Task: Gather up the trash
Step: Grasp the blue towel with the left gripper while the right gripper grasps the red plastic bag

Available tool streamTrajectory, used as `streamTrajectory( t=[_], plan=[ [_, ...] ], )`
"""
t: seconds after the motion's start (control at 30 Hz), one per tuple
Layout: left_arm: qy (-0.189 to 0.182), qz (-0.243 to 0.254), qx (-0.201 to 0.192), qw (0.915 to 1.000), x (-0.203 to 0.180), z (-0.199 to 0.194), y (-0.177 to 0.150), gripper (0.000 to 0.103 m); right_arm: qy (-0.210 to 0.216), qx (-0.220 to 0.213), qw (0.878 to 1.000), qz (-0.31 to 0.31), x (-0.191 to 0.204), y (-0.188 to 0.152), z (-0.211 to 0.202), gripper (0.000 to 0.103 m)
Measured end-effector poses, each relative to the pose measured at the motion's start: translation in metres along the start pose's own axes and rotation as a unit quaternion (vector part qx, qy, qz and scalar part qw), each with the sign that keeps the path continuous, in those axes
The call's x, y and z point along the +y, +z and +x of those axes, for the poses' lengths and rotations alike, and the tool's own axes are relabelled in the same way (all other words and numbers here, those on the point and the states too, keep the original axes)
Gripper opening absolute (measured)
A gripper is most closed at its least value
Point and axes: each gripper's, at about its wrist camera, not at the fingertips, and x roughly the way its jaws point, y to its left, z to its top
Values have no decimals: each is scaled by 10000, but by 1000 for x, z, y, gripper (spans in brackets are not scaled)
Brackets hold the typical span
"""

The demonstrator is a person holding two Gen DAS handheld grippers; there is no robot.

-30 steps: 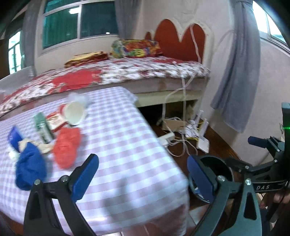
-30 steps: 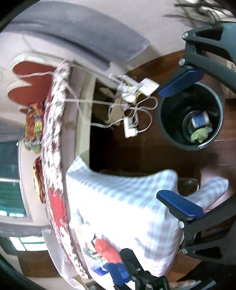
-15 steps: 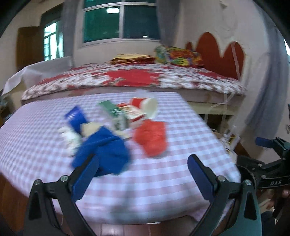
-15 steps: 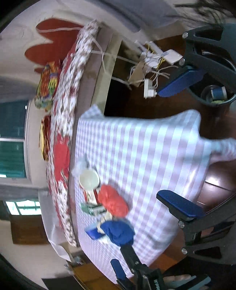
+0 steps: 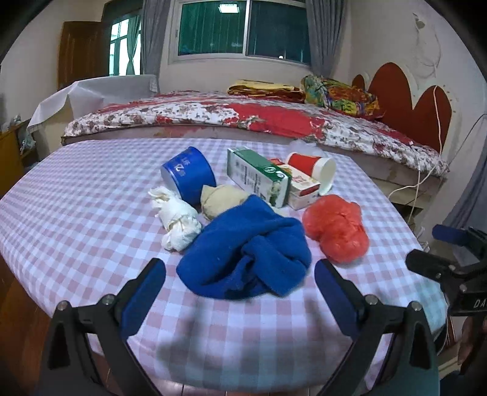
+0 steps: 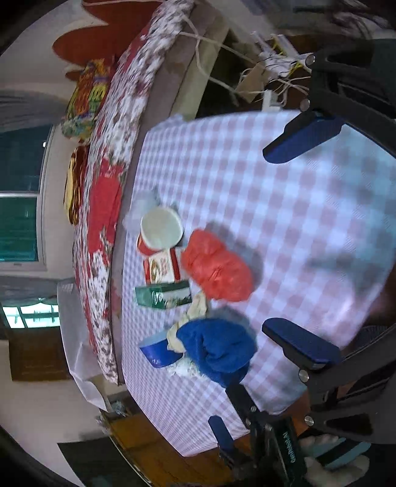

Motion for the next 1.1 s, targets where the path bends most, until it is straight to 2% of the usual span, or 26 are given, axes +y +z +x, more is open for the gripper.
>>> streamTrajectory(
  t=[0.13,0.3,0.43,0.47,0.53,0.63,0.83,0.87,0.9,0.93,1.0,1.07,1.1],
  plan=[
    [-21,-24,31,10000,0,14,4,99,137,1,9999,-44,9,15,20,92],
    [-27,-66,84,9999,1,29,7,98,297,149,9994,6,9,26,51,79],
    [-65,-104,180,9998,0,39,7,96,558,414,9975,89,6,29,84,61],
    [-72,-104,201,9997,0,41,6,95,649,486,9966,121,5,27,90,51],
    [-100,-96,261,9996,-2,44,2,94,846,575,9946,177,4,24,97,41],
    [-161,-55,299,9994,-8,46,0,89,930,481,9944,159,3,19,93,34],
    [-327,110,403,9986,-20,49,-2,68,849,344,9956,194,-6,11,77,31],
    [-337,154,405,9985,-22,49,-2,62,839,327,9957,206,-7,11,75,31],
    [-391,185,403,9982,-23,48,-2,51,826,305,9959,213,-8,9,71,31],
    [-465,187,394,9980,-24,47,-2,46,813,292,9960,217,-10,8,69,31],
    [-524,198,359,9978,-25,43,0,27,792,249,9963,240,-13,7,62,30],
    [-569,210,306,9977,-26,38,1,18,750,193,9967,249,-15,6,56,30],
    [-595,232,314,9975,-28,36,0,17,732,168,9969,251,-16,6,53,30]
  ],
)
